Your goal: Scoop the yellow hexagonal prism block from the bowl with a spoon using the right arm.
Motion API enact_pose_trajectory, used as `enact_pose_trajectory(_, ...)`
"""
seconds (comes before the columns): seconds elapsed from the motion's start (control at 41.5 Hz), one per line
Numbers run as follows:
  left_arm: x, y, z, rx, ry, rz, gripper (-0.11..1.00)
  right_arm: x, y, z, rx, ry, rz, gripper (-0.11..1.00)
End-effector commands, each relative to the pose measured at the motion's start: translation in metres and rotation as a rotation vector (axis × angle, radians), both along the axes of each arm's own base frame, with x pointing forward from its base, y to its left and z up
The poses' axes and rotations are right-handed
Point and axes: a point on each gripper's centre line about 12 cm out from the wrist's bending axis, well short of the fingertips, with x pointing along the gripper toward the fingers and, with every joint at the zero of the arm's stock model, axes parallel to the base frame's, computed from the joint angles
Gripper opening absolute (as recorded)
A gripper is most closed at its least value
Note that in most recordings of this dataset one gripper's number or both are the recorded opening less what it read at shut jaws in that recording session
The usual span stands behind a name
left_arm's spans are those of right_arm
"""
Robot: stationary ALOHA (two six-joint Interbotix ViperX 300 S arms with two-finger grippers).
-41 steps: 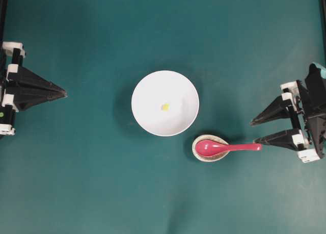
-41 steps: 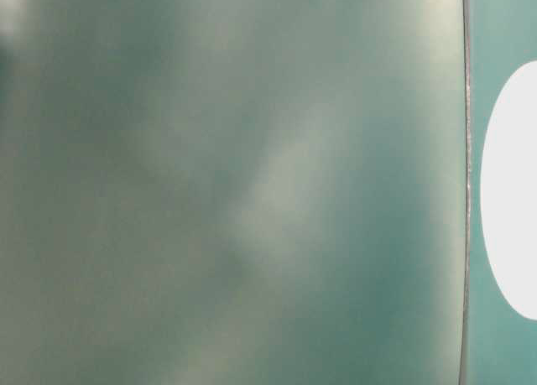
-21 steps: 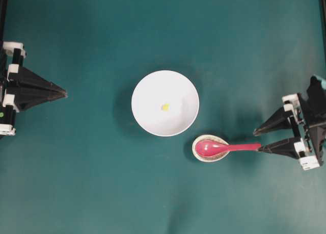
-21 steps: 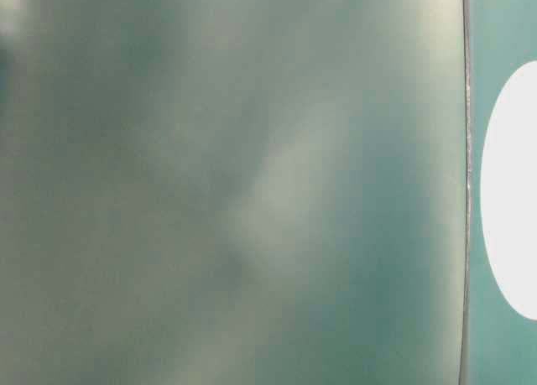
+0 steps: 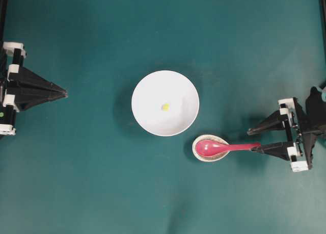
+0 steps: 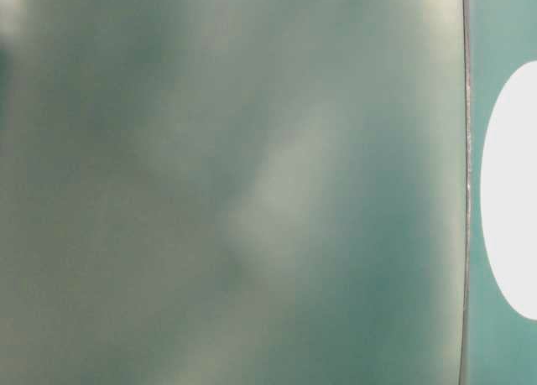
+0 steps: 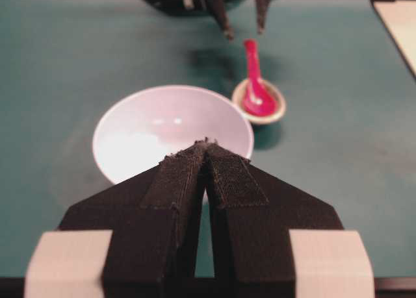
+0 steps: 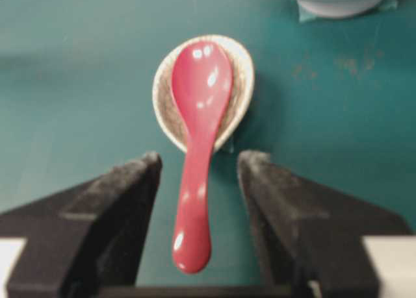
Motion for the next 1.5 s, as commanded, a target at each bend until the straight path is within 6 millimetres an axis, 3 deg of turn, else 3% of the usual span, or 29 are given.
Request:
enact_pose_trajectory(0.0,0.003,0.000,0.005,0.004,-0.015,-0.001,0.00,0.005,0.003,0.001,-0.014,-0.039,-0.006,0.57)
enact_pose_trajectory(0.555,0.002,0.000,0.003,0.006,-0.003,-0.001,0.00,0.016,0.015,-0.021,-0.082,-0.003,-0.020,0.57)
enact_pose_trajectory(1.472,0.002,0.000,0.004,0.007,-0.006,-0.001,0.00,0.021,0.021,-0.026,-0.153,0.024,0.010,0.50)
